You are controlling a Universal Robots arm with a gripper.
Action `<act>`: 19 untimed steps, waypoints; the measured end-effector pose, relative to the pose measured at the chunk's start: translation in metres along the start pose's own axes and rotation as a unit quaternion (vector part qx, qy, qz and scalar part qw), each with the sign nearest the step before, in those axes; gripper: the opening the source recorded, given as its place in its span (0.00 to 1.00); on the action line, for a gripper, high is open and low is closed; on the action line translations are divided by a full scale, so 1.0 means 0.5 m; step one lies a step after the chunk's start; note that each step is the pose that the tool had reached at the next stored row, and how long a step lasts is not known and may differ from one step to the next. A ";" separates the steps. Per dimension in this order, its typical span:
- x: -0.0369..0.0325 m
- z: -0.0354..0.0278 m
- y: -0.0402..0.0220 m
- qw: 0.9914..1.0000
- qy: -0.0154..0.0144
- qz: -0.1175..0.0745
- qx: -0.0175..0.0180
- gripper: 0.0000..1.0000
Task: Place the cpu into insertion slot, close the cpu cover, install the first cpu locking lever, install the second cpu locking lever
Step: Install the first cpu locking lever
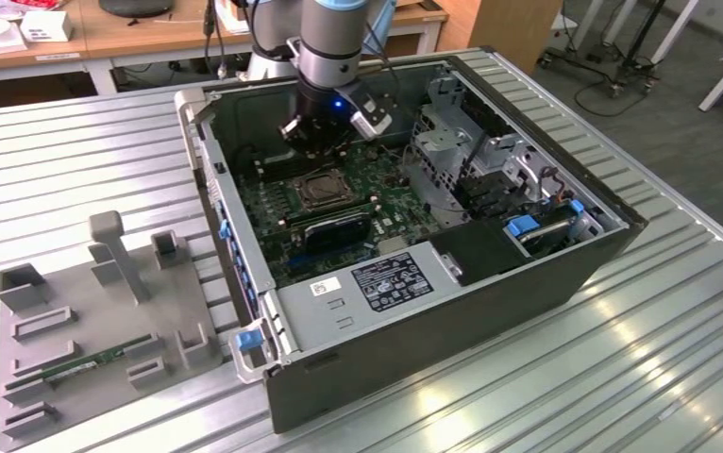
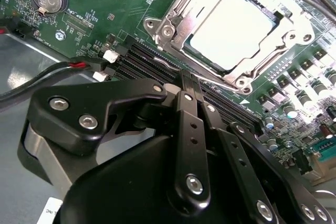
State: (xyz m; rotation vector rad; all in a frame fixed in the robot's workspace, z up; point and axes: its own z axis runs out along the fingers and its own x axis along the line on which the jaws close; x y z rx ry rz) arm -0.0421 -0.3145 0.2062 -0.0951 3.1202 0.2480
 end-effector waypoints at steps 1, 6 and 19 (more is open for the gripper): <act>-0.001 0.000 0.000 1.000 0.000 0.000 0.000 0.11; -0.003 0.002 0.000 1.000 0.000 0.000 0.000 0.11; -0.007 0.005 0.000 1.000 0.000 0.000 0.000 0.11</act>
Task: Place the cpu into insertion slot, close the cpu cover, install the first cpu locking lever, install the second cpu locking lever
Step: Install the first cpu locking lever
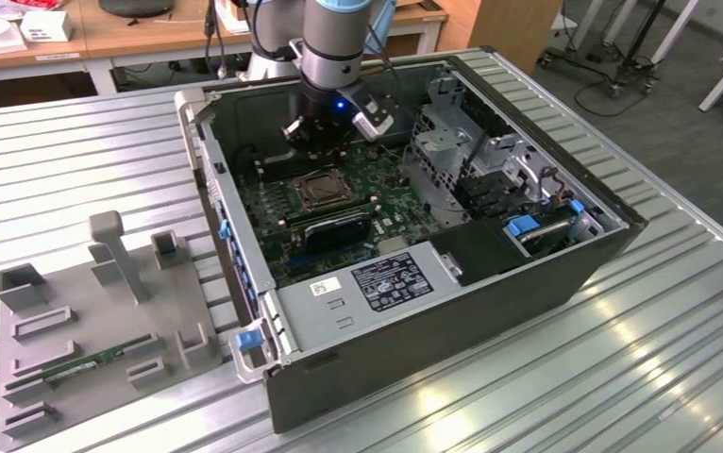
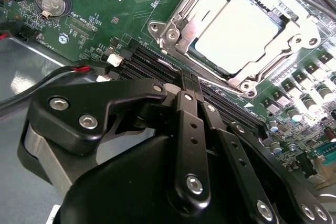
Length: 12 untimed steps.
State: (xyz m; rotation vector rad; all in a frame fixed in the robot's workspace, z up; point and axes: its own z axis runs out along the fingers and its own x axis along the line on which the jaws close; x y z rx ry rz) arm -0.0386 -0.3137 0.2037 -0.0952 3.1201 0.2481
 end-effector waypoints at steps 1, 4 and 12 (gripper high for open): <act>-0.001 0.000 0.000 1.000 0.000 0.000 0.000 0.11; -0.002 0.001 0.001 1.000 0.000 0.000 0.000 0.11; -0.006 0.003 0.002 1.000 0.000 0.000 0.000 0.11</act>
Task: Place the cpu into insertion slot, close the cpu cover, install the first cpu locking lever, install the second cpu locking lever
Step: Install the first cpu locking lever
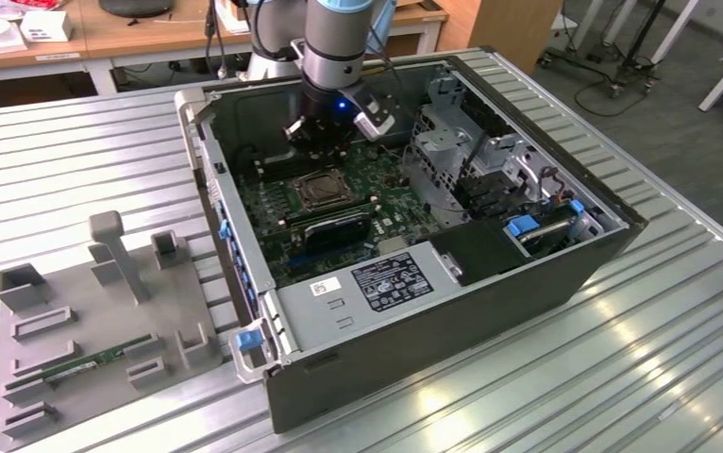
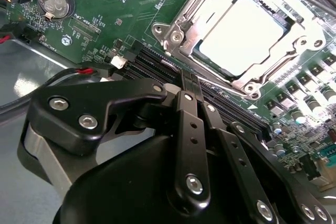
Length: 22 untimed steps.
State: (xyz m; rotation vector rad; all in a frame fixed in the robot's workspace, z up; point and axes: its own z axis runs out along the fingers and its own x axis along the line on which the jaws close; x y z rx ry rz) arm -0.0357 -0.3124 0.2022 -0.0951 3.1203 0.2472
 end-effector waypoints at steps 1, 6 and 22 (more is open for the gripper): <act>0.000 0.000 0.000 1.000 0.000 0.000 0.000 0.11; -0.004 0.001 0.001 1.000 0.000 0.000 0.000 0.11; -0.008 0.002 0.002 1.000 0.000 0.000 0.006 0.11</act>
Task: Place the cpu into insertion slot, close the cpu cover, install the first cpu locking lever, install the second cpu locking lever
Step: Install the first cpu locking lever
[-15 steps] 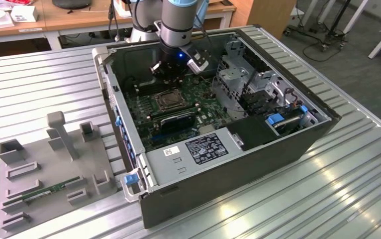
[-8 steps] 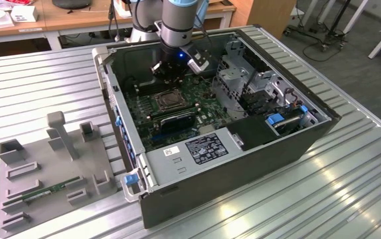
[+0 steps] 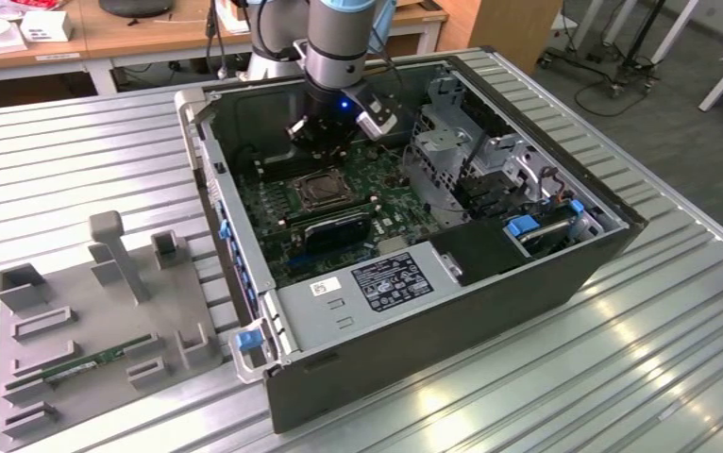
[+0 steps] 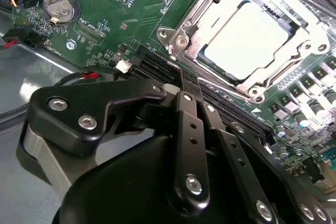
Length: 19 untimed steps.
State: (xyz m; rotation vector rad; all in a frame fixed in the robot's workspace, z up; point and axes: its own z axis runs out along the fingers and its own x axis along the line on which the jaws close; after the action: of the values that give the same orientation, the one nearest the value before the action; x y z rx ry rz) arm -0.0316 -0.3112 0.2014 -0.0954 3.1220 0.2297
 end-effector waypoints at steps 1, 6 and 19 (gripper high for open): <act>0.000 0.000 0.000 1.000 0.000 0.000 0.000 0.11; 0.000 0.000 -0.001 1.000 0.000 0.000 0.001 0.11; 0.000 0.003 -0.002 1.000 0.000 0.000 0.006 0.11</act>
State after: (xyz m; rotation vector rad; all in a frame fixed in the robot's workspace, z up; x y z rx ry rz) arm -0.0316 -0.3118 0.2000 -0.0953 3.1234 0.2119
